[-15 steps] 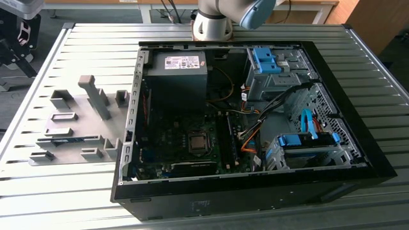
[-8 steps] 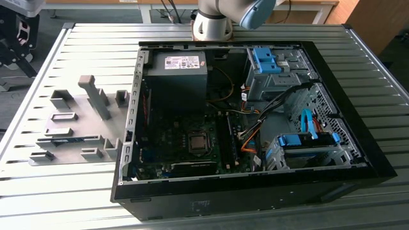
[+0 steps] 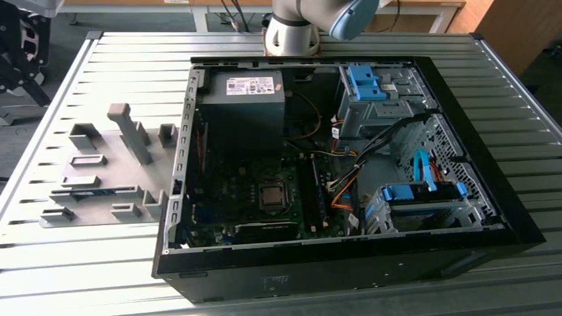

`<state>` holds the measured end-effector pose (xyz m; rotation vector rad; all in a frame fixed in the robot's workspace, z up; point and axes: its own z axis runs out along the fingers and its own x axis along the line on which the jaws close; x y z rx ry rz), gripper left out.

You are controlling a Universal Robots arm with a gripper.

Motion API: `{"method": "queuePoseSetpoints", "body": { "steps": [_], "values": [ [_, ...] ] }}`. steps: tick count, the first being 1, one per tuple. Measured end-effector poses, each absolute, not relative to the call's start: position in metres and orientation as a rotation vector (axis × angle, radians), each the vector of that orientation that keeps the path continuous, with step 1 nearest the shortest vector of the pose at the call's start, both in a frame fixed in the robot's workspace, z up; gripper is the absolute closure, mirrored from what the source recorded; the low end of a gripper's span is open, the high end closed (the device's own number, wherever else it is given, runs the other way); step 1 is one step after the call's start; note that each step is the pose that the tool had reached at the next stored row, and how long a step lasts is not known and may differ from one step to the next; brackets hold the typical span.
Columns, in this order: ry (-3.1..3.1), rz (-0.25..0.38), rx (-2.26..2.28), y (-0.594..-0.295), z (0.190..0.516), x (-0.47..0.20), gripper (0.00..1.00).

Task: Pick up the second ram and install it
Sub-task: 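Pick up the second ram and move it above second insertion slot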

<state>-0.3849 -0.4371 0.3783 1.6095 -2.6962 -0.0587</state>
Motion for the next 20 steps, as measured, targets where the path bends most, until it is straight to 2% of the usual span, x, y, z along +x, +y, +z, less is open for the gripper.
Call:
{"method": "queuePoseSetpoints", "body": {
  "steps": [20],
  "values": [
    [-2.59,-0.059,1.772,-0.4371,0.3783,-0.3849,0.89]
  ]
}}
